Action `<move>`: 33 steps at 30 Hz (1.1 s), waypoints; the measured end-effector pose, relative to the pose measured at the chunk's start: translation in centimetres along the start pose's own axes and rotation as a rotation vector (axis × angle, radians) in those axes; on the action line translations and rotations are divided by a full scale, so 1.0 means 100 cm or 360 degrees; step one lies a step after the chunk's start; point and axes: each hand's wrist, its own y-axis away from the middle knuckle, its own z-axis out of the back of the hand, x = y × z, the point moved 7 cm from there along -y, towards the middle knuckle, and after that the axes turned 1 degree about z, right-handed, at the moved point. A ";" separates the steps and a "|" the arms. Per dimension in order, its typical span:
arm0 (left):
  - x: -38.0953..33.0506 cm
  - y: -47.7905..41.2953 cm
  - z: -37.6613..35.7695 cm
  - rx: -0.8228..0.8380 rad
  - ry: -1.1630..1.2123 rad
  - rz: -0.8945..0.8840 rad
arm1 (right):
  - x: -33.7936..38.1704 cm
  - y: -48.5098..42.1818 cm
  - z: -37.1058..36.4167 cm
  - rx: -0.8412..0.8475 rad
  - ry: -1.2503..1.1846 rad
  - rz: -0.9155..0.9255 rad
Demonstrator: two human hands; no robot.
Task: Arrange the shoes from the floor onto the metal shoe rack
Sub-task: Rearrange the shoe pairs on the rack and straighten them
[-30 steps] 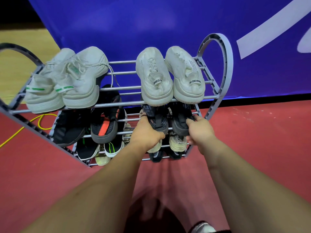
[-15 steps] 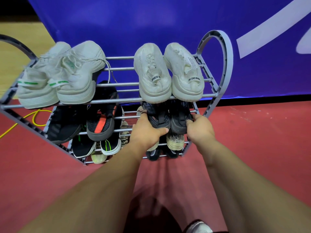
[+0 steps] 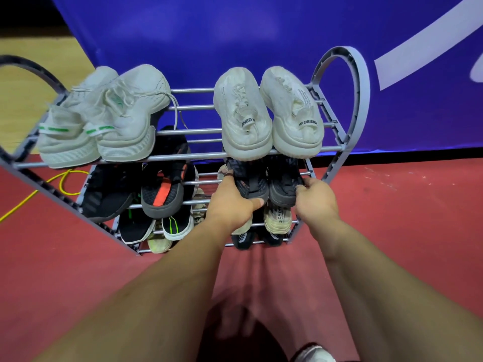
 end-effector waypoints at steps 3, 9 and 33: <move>-0.006 0.005 0.002 0.0049 -0.0070 -0.0046 | 0.007 0.003 0.008 0.0090 0.0162 -0.0031; -0.013 0.012 0.044 0.0109 -0.0325 -0.0131 | 0.059 0.027 0.034 0.0062 0.0315 0.0128; 0.190 0.033 0.242 -0.0530 0.1017 0.0928 | 0.200 0.127 -0.181 0.0955 -0.0317 0.0354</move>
